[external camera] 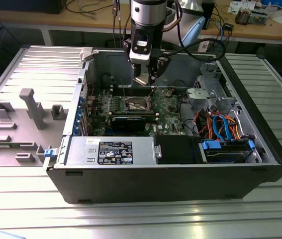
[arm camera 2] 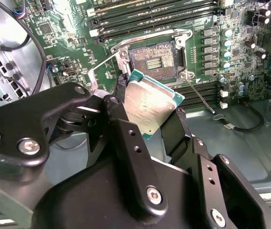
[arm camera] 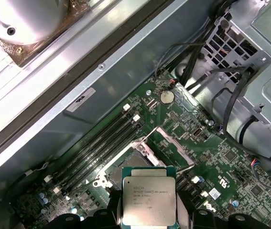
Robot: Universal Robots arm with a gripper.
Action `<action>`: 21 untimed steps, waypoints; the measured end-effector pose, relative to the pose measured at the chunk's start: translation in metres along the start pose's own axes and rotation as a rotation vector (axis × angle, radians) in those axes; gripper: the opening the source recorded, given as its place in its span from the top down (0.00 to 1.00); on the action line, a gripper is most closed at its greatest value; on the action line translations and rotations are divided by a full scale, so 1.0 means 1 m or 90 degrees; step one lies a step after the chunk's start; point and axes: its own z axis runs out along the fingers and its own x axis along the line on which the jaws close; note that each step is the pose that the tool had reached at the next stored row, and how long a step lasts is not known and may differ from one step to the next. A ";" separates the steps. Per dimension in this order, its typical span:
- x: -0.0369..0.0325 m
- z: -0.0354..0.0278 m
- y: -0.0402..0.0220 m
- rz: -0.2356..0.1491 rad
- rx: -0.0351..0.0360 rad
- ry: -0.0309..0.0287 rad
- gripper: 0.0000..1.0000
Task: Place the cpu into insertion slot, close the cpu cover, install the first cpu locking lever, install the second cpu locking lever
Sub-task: 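Place the cpu into insertion slot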
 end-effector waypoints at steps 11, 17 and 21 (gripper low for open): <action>0.0000 0.0004 0.0000 0.012 -0.0002 -0.0011 0.45; 0.0000 0.0006 -0.0001 0.020 -0.0003 -0.0018 0.45; 0.0000 0.0008 -0.0001 0.026 -0.0004 -0.0023 0.45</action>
